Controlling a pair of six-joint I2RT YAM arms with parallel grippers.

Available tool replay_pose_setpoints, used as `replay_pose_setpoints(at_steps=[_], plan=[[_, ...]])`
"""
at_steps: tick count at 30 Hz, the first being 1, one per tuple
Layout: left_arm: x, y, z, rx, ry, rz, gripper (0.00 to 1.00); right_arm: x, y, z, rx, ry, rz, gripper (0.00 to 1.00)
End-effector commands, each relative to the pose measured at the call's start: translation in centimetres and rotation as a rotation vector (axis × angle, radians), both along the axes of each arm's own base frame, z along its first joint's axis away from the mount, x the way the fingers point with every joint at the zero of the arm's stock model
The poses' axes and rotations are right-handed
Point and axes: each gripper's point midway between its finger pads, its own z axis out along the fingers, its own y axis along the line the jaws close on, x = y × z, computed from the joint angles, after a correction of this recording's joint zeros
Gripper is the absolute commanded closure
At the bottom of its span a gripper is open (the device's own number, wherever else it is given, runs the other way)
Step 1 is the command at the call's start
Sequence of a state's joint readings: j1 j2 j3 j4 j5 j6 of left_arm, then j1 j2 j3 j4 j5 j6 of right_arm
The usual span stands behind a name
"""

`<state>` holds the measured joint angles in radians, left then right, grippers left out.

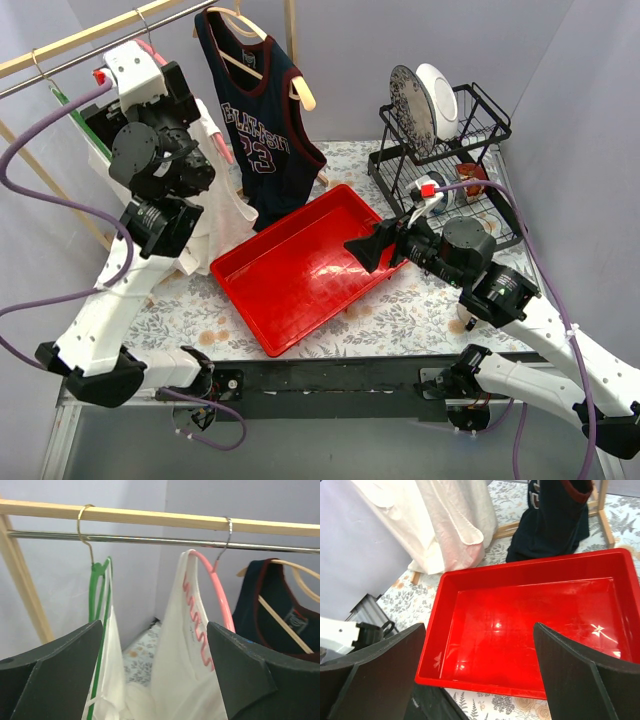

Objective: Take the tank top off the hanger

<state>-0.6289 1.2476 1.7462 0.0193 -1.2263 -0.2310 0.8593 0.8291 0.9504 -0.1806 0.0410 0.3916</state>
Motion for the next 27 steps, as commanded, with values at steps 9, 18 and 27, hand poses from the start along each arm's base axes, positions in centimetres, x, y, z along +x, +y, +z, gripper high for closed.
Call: replay_pose_setpoints(at_steps=[9, 18, 27], plan=[[-0.8, 9.8, -1.0, -0.016, 0.056, 0.411, 0.14, -1.2, 0.3, 2.2, 0.031, -0.060, 0.071, 0.03], [1.2, 13.4, -5.6, -0.009, 0.179, 0.573, 0.23, -0.9, -0.2, 2.0, 0.008, -0.084, 0.052, 0.06], [4.7, 13.8, -10.8, -0.137, 0.302, 0.395, 0.37, -1.1, 0.8, 1.8, 0.000, -0.071, 0.097, 0.08]])
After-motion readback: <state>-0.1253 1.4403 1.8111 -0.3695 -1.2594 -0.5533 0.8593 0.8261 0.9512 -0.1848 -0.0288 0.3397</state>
